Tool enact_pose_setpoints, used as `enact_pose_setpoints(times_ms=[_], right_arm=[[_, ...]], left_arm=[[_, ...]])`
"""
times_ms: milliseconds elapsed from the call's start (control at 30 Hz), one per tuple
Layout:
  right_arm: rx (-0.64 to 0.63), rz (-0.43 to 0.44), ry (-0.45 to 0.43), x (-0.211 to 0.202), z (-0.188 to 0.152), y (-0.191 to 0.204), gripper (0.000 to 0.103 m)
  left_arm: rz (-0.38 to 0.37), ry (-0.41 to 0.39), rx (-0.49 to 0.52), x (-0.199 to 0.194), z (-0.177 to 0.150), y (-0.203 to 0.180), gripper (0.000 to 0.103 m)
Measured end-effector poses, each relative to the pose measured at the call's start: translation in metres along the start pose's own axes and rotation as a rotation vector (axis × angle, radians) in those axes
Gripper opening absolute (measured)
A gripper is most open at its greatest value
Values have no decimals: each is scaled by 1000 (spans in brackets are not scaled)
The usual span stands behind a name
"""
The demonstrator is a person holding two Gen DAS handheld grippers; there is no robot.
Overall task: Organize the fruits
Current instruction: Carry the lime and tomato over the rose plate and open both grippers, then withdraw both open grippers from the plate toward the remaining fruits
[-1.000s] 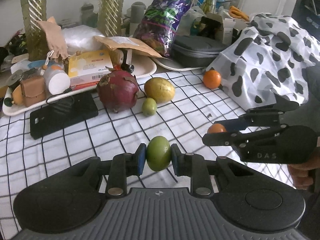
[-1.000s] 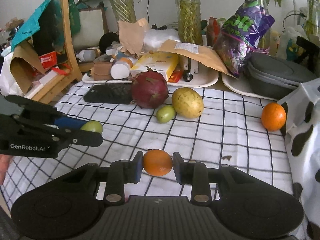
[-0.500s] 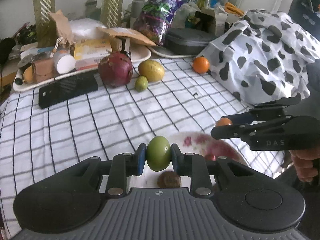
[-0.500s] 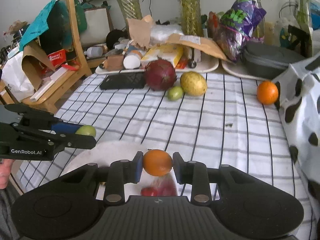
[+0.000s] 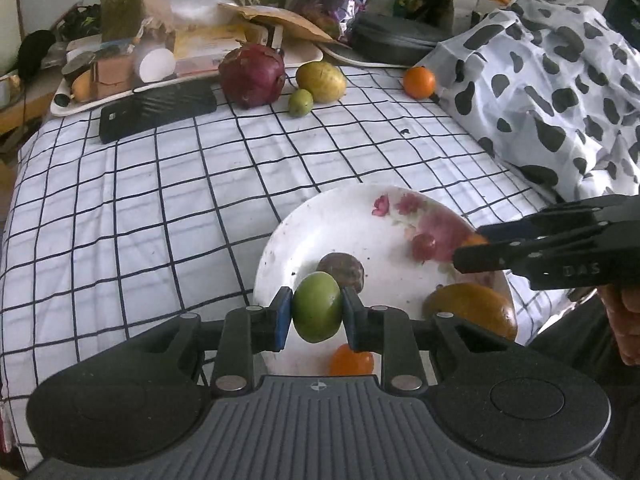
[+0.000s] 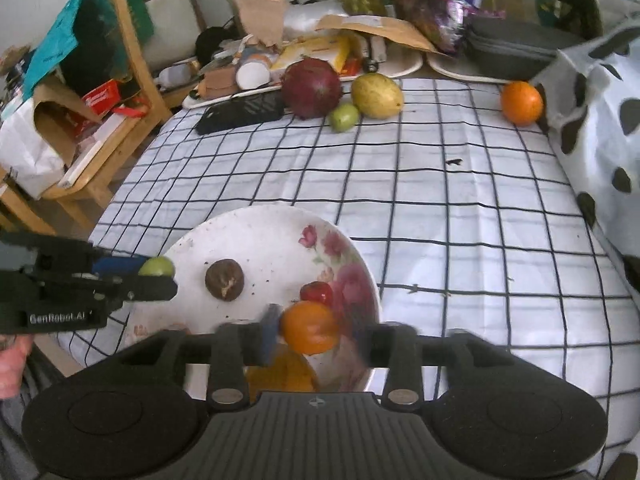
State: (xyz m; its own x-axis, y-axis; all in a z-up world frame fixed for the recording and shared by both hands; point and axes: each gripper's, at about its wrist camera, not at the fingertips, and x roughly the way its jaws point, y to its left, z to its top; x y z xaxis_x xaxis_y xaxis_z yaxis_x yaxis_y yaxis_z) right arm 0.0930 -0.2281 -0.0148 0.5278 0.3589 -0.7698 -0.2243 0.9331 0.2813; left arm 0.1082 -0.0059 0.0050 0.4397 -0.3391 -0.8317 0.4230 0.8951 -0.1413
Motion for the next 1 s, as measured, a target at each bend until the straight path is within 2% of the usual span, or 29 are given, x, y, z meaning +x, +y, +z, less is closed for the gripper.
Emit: enact_pose_setpoints(times_ms=[33, 67, 100, 133, 167, 267, 400, 467, 1000], right_arm=[[12, 8, -14, -3, -1, -1, 73], [27, 14, -32, -7, -1, -2, 86], [38, 16, -53, -11, -1, -3, 92], [47, 13, -71, -15, -2, -5, 94], [56, -2, -83, -17, -2, -6, 95], [80, -68, -98, -22, -5, -11, 97], [98, -138, -118, -31, -12, -17, 100], [112, -142, -124, -33, -14, -19, 103], [115, -188, -137, -40, -22, -10, 103]], left_arm=[[5, -1, -1, 0, -1, 0, 35], [13, -5, -5, -2, -2, -1, 43], [25, -17, -10, -4, -3, -1, 58], [35, -34, -10, -8, -4, -1, 67], [43, -60, -12, -12, -5, -2, 68], [48, -82, -29, -21, -11, -3, 69], [70, -73, -34, -26, -20, -9, 69], [73, -73, -28, -28, -25, -11, 69], [61, -86, 20, -30, -41, -17, 69]])
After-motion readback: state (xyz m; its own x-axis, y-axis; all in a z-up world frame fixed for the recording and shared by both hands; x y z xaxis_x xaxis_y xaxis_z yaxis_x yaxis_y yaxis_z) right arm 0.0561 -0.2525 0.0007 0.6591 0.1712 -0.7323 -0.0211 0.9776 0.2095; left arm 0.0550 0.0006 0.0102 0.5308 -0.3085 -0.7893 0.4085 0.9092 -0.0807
